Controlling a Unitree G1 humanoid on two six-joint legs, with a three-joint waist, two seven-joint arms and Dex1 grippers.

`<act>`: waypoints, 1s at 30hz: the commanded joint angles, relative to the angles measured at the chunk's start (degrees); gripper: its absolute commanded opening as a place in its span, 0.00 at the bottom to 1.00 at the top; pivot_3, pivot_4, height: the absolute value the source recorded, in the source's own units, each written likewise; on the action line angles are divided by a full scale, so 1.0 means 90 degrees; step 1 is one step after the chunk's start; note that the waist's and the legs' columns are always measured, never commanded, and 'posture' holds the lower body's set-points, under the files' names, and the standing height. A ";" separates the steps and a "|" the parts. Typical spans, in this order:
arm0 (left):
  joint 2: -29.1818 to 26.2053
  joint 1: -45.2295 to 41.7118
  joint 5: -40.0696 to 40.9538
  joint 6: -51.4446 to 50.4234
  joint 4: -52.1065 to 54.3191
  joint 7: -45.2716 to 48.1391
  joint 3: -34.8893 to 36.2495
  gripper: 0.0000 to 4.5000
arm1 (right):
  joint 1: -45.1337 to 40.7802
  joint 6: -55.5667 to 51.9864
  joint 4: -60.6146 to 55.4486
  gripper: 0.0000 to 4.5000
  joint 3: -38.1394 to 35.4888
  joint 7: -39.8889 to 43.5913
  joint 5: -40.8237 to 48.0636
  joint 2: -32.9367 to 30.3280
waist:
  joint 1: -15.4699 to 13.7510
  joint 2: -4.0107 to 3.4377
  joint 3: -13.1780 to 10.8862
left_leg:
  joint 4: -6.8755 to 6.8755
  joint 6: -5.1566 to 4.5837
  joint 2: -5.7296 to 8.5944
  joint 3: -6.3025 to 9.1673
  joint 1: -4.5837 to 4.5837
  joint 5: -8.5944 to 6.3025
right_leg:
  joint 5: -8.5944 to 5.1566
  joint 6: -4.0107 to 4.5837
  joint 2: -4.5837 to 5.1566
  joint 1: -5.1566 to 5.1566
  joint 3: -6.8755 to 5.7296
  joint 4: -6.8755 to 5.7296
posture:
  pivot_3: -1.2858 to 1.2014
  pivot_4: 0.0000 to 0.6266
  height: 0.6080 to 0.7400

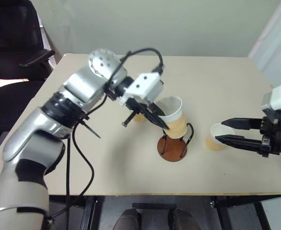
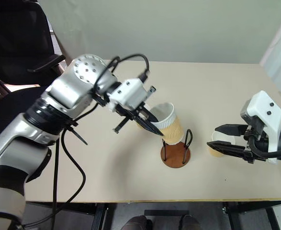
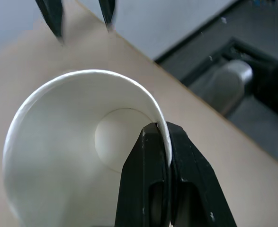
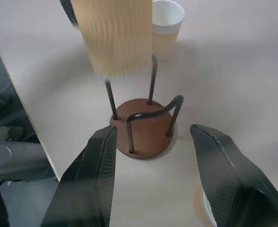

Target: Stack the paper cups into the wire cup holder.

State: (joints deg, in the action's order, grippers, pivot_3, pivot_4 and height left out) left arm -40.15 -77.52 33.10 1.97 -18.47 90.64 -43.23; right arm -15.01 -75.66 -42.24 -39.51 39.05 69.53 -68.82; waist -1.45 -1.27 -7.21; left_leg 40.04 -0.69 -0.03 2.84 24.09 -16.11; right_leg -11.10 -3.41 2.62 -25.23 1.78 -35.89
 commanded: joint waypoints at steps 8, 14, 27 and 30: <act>0.1330 0.0058 -0.1653 0.2051 -0.0997 0.0206 0.0187 0.02 | 0.0625 0.0056 -0.0235 0.56 -0.1023 -0.0655 0.0850 -0.0104 | -0.0046 0.0000 0.0000 | 0.0007 -0.0026 0.0012 -0.0014 0.0001 -0.0016 | -0.0015 -0.0034 0.0005 0.0011 0.0008 0.0003 | 0.52 0.24 1.00; 0.1283 -0.0015 -0.1821 0.2091 -0.1124 0.0206 0.0233 0.23 | 0.0729 0.0350 -0.0177 0.56 -0.0745 -0.0750 0.0852 -0.0218 | -0.0041 -0.0002 0.0001 | 0.0006 -0.0026 0.0014 -0.0015 0.0001 -0.0023 | -0.0021 -0.0044 0.0005 0.0011 0.0010 0.0002 | 0.52 0.24 1.00; 0.1607 -0.0259 -0.1654 0.0772 -0.1512 0.0106 0.1961 1.00 | 0.1143 0.0806 0.0126 0.84 -0.0254 0.0013 -0.0134 -0.0622 | -0.0052 -0.0002 0.0001 | 0.0011 -0.0030 0.0022 -0.0019 0.0006 -0.0025 | -0.0025 -0.0051 0.0013 0.0011 0.0009 0.0002 | 0.52 0.24 1.00; 0.1491 -0.0178 -0.1459 0.0098 -0.1443 0.0009 0.2502 1.00 | 0.1347 0.1190 0.0107 0.99 0.0229 0.0112 -0.1000 -0.0816 | -0.0046 -0.0003 0.0002 | 0.0009 -0.0030 0.0021 -0.0019 0.0001 -0.0025 | -0.0025 -0.0051 0.0013 0.0011 0.0009 -0.0001 | 0.52 0.24 1.00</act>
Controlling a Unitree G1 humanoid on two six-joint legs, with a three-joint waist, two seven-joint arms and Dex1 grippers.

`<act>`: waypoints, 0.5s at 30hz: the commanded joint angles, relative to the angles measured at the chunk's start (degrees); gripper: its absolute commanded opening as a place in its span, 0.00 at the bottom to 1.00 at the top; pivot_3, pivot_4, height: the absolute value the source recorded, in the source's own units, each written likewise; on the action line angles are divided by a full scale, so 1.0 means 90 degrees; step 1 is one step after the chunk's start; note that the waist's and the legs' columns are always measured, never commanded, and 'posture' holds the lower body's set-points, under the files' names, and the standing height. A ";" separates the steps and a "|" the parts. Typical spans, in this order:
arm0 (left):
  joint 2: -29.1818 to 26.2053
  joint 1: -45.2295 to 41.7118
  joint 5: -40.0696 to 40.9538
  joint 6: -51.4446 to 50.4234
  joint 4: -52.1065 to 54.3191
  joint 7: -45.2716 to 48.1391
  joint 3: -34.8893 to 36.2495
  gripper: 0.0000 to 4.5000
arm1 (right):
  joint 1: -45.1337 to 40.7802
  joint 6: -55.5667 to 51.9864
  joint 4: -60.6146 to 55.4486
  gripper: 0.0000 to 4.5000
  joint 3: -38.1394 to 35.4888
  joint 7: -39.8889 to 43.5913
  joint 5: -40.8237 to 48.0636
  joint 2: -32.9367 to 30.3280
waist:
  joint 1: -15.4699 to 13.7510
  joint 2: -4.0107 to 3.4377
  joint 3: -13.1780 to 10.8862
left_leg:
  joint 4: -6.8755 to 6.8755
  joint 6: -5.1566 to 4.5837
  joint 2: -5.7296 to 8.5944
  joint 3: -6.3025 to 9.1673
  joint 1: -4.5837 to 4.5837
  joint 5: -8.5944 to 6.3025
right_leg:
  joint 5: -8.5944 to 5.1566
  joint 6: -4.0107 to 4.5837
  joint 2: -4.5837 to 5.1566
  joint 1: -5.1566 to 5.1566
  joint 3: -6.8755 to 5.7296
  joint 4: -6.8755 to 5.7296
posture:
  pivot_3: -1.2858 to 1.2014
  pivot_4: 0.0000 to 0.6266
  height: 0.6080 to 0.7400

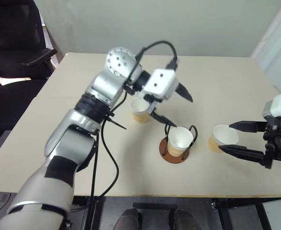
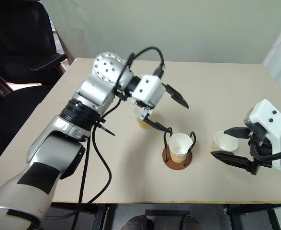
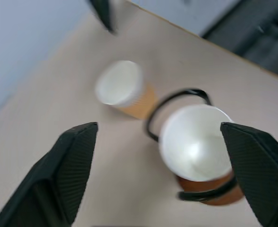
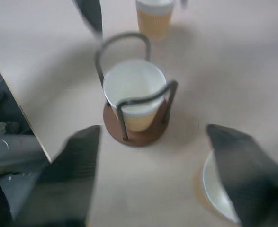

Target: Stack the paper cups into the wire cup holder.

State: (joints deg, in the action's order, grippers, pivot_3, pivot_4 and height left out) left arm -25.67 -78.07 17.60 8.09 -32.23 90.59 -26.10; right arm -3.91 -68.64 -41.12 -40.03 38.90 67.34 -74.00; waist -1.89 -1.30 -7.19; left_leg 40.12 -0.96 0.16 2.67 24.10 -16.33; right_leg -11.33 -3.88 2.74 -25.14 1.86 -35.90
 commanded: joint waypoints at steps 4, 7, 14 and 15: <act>-0.0475 0.0271 0.0228 -0.0951 0.0459 -0.0240 0.1142 1.00 | 0.0354 0.1370 0.0232 0.99 0.1530 0.0239 -0.2312 -0.0736 | 0.0011 -0.0003 0.0002 | 0.0003 0.0001 0.0000 0.0000 -0.0004 0.0001 | 0.0000 0.0000 0.0004 0.0001 0.0000 -0.0004 | 0.52 0.24 1.00; -0.0824 0.0712 -0.0078 -0.0887 0.0909 -0.0416 0.1269 1.00 | 0.0251 0.2016 0.0465 0.99 0.2381 0.0466 -0.3076 -0.0932 | 0.0021 -0.0008 0.0005 | 0.0005 0.0000 0.0000 -0.0002 -0.0009 0.0001 | 0.0001 0.0000 0.0005 0.0001 0.0000 -0.0008 | 0.52 0.24 1.00; -0.1435 0.1527 -0.0177 -0.1516 0.1918 -0.0548 0.1484 1.00 | -0.0556 0.2822 0.0981 0.99 0.4035 0.0838 -0.4267 -0.0713 | 0.0004 -0.0006 0.0004 | 0.0012 -0.0006 0.0005 0.0000 -0.0005 0.0007 | 0.0003 -0.0005 0.0008 0.0002 -0.0002 -0.0005 | 0.52 0.24 1.00; -0.1502 0.1610 -0.0173 -0.1594 0.2002 -0.0571 0.1518 1.00 | -0.0712 0.2878 0.1036 0.99 0.4248 0.0908 -0.4402 -0.0654 | 0.0009 -0.0006 0.0004 | 0.0013 -0.0007 0.0005 0.0000 -0.0005 0.0007 | 0.0003 -0.0005 0.0010 0.0002 -0.0002 -0.0005 | 0.52 0.24 1.00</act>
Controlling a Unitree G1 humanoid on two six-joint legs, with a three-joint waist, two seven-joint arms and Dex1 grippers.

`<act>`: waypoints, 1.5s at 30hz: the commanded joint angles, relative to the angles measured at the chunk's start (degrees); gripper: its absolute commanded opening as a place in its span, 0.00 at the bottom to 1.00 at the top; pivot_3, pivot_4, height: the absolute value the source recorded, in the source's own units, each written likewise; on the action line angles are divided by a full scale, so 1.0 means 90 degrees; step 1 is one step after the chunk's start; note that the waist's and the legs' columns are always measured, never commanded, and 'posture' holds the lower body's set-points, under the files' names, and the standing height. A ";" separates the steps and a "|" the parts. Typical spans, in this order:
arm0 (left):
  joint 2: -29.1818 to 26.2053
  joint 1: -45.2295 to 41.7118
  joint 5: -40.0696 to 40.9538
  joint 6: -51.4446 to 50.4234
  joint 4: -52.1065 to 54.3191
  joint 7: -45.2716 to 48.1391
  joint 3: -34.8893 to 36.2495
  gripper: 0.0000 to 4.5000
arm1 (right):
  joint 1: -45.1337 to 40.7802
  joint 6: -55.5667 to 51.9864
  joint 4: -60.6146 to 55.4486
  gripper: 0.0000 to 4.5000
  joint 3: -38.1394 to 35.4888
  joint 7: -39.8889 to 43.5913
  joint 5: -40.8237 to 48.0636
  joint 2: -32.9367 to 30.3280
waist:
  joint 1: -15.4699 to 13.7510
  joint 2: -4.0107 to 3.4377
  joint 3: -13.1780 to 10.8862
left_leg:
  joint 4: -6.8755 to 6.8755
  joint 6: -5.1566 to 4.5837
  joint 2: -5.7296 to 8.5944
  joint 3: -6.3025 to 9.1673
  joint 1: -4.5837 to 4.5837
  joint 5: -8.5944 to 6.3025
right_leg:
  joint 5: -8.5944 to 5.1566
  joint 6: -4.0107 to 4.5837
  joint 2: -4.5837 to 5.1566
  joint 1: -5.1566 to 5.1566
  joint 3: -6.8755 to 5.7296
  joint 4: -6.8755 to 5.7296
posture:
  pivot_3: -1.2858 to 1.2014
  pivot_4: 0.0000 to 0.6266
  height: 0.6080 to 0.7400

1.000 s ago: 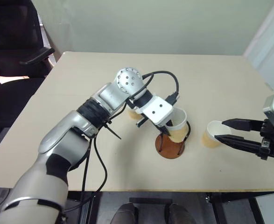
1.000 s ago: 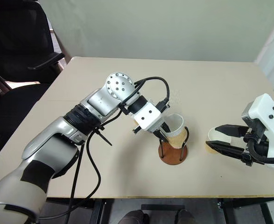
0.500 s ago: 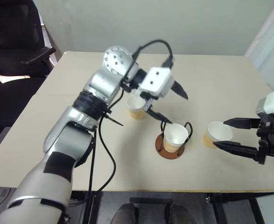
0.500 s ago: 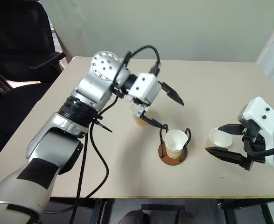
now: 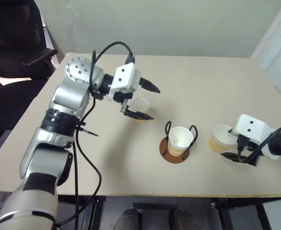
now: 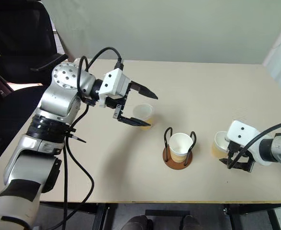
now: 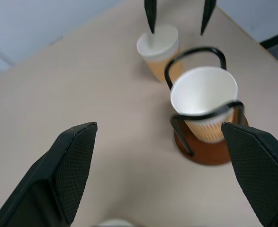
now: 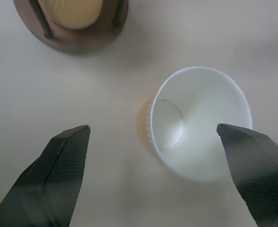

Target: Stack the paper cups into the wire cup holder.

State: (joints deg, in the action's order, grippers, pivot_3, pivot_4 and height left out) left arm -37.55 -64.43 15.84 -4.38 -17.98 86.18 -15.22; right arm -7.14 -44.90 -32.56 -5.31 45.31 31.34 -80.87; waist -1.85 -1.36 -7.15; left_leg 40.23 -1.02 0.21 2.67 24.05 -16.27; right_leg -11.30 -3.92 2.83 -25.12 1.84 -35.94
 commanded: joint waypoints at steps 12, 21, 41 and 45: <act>-0.0494 0.0509 -0.0061 -0.0476 0.0815 -0.0268 0.0470 1.00 | -0.1475 0.0641 0.0766 0.38 0.1536 0.1113 -0.1544 0.0714 | 0.0032 0.0000 0.0000 | 0.0000 -0.0007 0.0002 0.0003 -0.0005 0.0011 | 0.0008 0.0007 0.0010 0.0005 -0.0008 -0.0004 | 0.52 0.24 1.00; -0.0513 0.0549 -0.0058 -0.0427 0.0733 -0.0251 0.0483 1.00 | -0.1418 0.0313 0.0326 0.00 0.0725 0.1705 -0.1234 0.0441 | 0.0034 0.0000 0.0000 | -0.0003 -0.0007 0.0003 0.0000 -0.0004 0.0011 | 0.0009 0.0009 0.0012 0.0005 -0.0008 -0.0002 | 0.52 0.24 1.00; -0.0427 0.0727 0.0017 -0.0552 0.0461 0.0287 0.0477 1.00 | -0.6386 -0.1027 0.0023 0.00 0.2390 0.3305 -0.0281 0.1510 | 0.0122 0.0003 0.0001 | -0.0015 -0.0003 0.0005 0.0018 -0.0001 0.0019 | -0.0003 0.0036 0.0013 -0.0012 -0.0020 -0.0005 | 0.52 0.24 1.00; -0.0475 0.0816 0.0019 -0.0610 0.0580 0.0228 0.0504 1.00 | -0.5927 -0.0881 -0.0065 0.00 0.2491 0.3369 -0.0437 0.1437 | 0.0123 0.0003 0.0001 | -0.0019 -0.0003 0.0008 0.0016 0.0002 0.0018 | -0.0005 0.0038 0.0017 -0.0012 -0.0021 0.0001 | 0.52 0.24 1.00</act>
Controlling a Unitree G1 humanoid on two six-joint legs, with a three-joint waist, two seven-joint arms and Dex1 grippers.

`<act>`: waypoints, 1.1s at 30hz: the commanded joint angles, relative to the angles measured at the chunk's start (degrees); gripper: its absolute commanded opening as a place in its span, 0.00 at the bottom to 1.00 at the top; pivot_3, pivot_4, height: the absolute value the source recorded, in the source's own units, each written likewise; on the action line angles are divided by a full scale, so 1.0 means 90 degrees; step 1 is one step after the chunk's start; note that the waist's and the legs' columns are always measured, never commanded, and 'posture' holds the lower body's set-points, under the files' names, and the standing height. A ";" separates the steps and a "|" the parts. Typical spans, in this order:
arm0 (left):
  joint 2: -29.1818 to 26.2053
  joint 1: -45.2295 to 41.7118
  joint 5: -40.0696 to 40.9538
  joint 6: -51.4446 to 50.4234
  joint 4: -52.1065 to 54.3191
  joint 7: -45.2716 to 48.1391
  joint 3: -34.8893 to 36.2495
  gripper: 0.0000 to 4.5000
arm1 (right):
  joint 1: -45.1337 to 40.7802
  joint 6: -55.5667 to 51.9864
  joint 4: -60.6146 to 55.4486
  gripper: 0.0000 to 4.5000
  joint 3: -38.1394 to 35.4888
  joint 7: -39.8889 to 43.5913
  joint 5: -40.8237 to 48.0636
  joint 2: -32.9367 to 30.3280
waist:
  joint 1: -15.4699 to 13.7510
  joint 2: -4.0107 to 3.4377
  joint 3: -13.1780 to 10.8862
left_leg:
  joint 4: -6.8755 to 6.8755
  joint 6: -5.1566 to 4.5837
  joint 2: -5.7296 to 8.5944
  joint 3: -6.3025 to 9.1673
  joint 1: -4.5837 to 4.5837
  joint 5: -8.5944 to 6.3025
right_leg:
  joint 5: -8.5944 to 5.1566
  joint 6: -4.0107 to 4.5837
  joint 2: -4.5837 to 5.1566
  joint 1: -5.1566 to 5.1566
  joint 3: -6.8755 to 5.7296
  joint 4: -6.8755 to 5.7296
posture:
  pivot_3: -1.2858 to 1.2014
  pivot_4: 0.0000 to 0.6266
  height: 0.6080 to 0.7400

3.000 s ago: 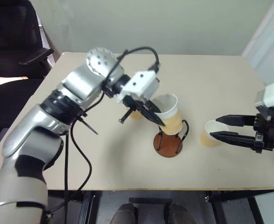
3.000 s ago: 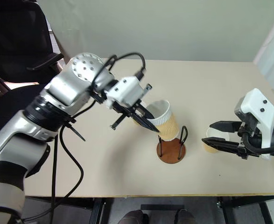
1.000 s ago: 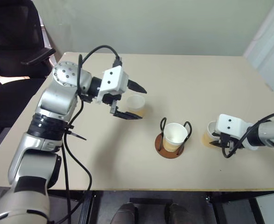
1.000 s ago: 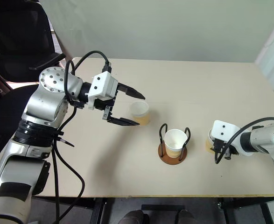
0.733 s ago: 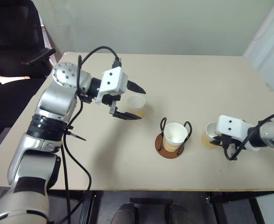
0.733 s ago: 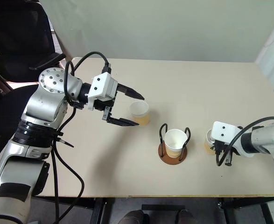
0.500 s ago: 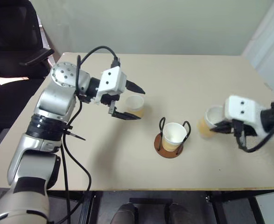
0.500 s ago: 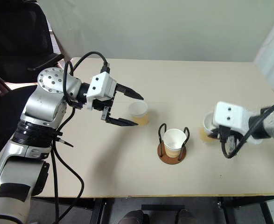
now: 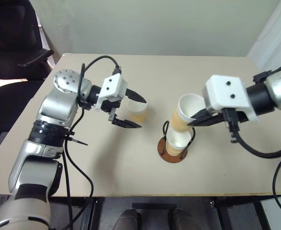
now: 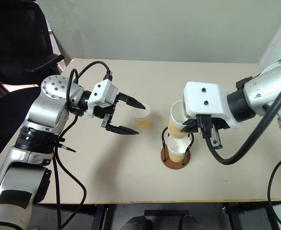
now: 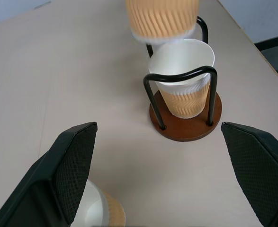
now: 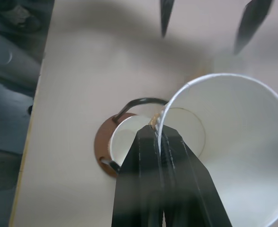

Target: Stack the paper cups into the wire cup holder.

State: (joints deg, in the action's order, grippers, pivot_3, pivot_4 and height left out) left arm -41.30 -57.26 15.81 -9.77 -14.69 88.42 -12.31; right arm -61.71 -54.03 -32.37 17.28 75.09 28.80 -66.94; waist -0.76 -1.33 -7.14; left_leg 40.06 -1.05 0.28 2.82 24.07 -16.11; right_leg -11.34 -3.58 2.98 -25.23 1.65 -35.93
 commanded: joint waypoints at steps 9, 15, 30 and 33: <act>-0.0117 0.0077 0.0010 -0.0095 0.0354 -0.0097 0.0200 1.00 | 0.0610 0.0320 -0.0103 0.00 0.0195 -0.0025 -0.0499 0.0090 | 0.0012 0.0000 0.0000 | 0.0003 0.0003 -0.0002 -0.0003 -0.0003 0.0002 | 0.0000 0.0002 0.0000 0.0000 0.0002 -0.0010 | 0.52 0.24 1.00; -0.0153 0.0123 -0.0043 -0.0077 0.0401 -0.0165 0.0189 1.00 | 0.0544 0.0308 0.0068 0.20 0.0255 -0.0138 -0.0720 0.0440 | 0.0013 0.0000 0.0000 | 0.0003 0.0002 -0.0002 -0.0003 -0.0004 0.0004 | 0.0002 0.0004 0.0000 -0.0001 0.0001 -0.0013 | 0.52 0.24 1.00; -0.0480 -0.0155 -0.1210 0.0734 0.0459 -0.0742 -0.0082 1.00 | 0.0362 -0.1502 0.0611 0.50 -0.2300 -0.0866 0.0571 0.0472 | -0.0007 0.0001 0.0000 | -0.0006 0.0002 -0.0001 0.0000 0.0001 0.0004 | -0.0005 0.0015 -0.0001 -0.0002 -0.0002 -0.0002 | 0.52 0.24 1.00; -0.0476 -0.0137 -0.1856 0.0960 0.0394 -0.1104 -0.0332 1.00 | 0.0725 -0.1574 0.0482 0.50 -0.2704 -0.0960 0.0813 0.0286 | 0.0000 0.0001 -0.0001 | -0.0009 0.0002 0.0000 -0.0001 -0.0003 0.0004 | -0.0007 0.0018 -0.0001 0.0002 0.0000 0.0001 | 0.52 0.24 1.00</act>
State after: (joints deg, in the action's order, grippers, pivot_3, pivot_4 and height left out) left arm -45.24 -57.59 1.79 -2.71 -12.24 80.41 -14.86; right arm -55.68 -67.79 -26.59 -4.00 67.27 34.34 -63.50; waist -0.76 -1.32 -7.15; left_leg 39.98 -1.03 0.28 2.81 24.05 -16.07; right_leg -11.40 -3.42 2.98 -25.22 1.66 -35.92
